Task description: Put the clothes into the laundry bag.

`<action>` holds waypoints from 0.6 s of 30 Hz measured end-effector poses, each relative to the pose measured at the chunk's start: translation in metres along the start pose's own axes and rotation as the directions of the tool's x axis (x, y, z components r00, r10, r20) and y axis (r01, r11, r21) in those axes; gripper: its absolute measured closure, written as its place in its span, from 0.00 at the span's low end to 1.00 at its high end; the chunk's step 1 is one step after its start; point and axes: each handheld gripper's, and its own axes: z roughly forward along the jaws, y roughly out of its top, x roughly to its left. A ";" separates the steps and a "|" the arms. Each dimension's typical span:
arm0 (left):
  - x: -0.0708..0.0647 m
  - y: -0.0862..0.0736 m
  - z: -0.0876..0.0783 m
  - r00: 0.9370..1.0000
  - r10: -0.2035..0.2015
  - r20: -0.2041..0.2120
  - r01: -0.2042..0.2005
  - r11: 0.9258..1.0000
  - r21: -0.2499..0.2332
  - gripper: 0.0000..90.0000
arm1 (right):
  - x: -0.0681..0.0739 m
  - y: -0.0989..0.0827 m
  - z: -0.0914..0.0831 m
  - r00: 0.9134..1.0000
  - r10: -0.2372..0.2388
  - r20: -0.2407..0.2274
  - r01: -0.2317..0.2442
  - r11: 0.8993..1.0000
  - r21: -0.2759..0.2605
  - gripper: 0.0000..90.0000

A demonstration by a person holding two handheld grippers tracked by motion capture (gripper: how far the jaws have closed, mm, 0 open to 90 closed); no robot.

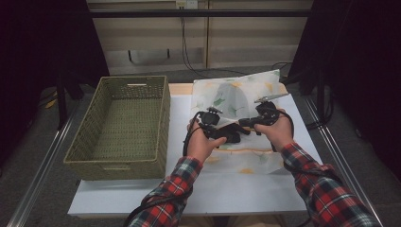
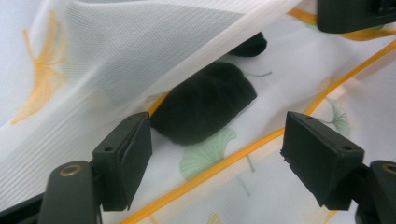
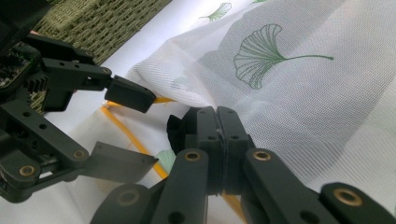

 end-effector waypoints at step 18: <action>0.009 -0.013 -0.013 0.999 0.002 -0.038 -0.002 1.000 -0.014 0.16 | -0.009 -0.019 -0.005 0.999 0.027 -0.019 -0.027 1.000 0.013 1.00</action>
